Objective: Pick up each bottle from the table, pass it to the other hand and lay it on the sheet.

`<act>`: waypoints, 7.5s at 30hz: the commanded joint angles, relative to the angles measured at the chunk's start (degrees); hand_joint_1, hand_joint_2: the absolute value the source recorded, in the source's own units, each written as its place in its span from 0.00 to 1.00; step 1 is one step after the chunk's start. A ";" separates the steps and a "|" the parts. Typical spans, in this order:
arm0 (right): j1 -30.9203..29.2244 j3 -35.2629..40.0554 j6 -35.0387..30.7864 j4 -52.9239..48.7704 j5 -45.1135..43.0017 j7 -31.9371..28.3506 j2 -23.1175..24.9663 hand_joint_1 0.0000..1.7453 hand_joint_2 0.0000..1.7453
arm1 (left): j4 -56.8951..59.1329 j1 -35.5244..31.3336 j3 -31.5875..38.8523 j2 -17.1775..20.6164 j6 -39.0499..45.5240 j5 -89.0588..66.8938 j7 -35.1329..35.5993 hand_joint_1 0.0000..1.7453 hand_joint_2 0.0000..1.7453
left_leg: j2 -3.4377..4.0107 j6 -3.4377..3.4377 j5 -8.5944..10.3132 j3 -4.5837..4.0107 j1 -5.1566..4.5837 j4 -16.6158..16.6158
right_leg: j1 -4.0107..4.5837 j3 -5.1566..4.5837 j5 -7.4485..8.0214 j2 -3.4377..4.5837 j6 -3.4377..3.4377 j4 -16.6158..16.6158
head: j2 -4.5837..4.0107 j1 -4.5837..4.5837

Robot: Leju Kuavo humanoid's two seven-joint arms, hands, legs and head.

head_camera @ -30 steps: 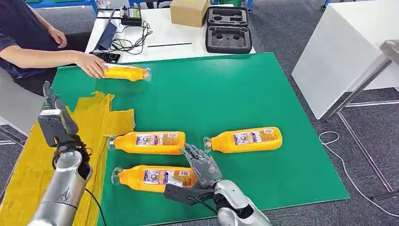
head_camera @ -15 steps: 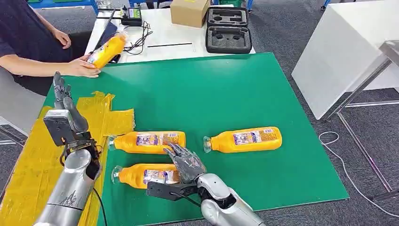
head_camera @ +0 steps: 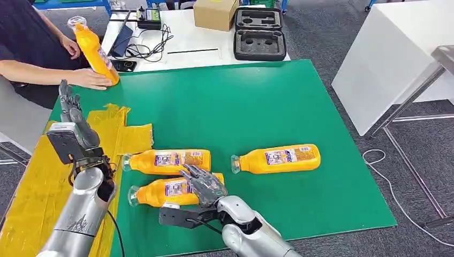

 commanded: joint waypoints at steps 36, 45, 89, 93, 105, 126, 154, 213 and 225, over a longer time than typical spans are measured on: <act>0.52 12.50 11.30 12.41 13.56 15.36 -0.77 0.00 1.00 | -7.04 4.79 9.64 -3.25 -0.08 1.10 3.40 0.00 0.00 | -0.26 -0.10 -0.03 0.79 0.09 -0.13 | 0.03 0.22 -0.09 -0.17 -0.15 -0.18 | 0.00 0.00; -0.01 11.99 12.01 14.01 14.68 16.24 -0.54 0.00 1.00 | -3.63 2.39 9.01 -2.76 -0.51 1.45 3.28 0.00 0.00 | -0.33 -0.10 -0.01 0.85 0.05 -0.15 | -0.01 0.28 -0.10 -0.24 -0.15 -0.17 | 0.00 0.00; 3.00 8.05 7.41 2.06 11.61 17.29 -4.91 0.00 1.00 | -4.97 4.54 11.04 -2.67 -1.36 1.89 2.02 0.00 0.00 | -0.18 -0.03 0.01 0.66 0.04 -0.09 | -0.02 0.63 0.01 -0.11 -0.08 -0.12 | 0.00 0.00; 3.42 8.54 7.47 1.94 11.49 17.33 -5.37 0.00 1.00 | -4.92 4.22 11.07 -2.68 -1.33 1.90 2.08 0.00 0.00 | -0.21 -0.06 0.01 0.65 0.06 -0.10 | 0.00 0.64 0.01 -0.13 -0.11 -0.15 | 0.00 0.00; 2.75 12.69 9.44 4.69 11.51 16.24 -6.02 0.00 1.00 | -6.76 6.45 12.01 -1.95 -0.77 3.45 0.49 0.00 0.00 | -0.14 -0.06 0.00 0.68 0.05 -0.12 | -0.01 0.65 0.02 -0.06 -0.10 -0.16 | 0.00 0.00; 8.77 8.35 8.37 -6.23 16.93 21.76 -9.19 0.00 1.00 | -7.99 7.40 15.00 -2.91 -1.93 2.95 0.41 0.00 0.00 | -0.26 -0.06 0.00 0.59 0.05 -0.09 | -0.01 0.55 -0.03 -0.20 -0.10 -0.13 | 0.00 0.00; 10.60 6.55 10.09 -7.31 19.21 22.09 -10.26 0.00 1.00 | -10.55 10.03 16.90 -3.41 -1.99 2.39 0.81 0.00 0.00 | -0.14 -0.04 -0.01 0.58 0.05 -0.09 | -0.01 0.51 0.00 -0.09 -0.08 -0.13 | 0.00 0.00; 19.62 -19.17 -4.47 -36.89 -23.24 -11.16 -12.83 1.00 1.00 | -26.87 32.11 6.98 -12.23 -25.28 24.72 14.81 0.00 1.00 | -0.12 0.02 -0.10 -0.04 -0.05 0.02 | -0.08 -0.04 0.06 -0.04 -0.08 -0.05 | 0.00 0.00; 1.38 -13.08 -10.95 -25.32 -20.05 -3.16 -3.40 1.00 1.00 | -17.02 21.95 -8.86 -9.31 -27.18 28.62 18.12 0.00 1.00 | -0.10 -0.09 0.19 -0.23 -0.06 -0.02 | -0.04 -0.28 0.27 -0.02 -0.15 -0.01 | 0.00 0.00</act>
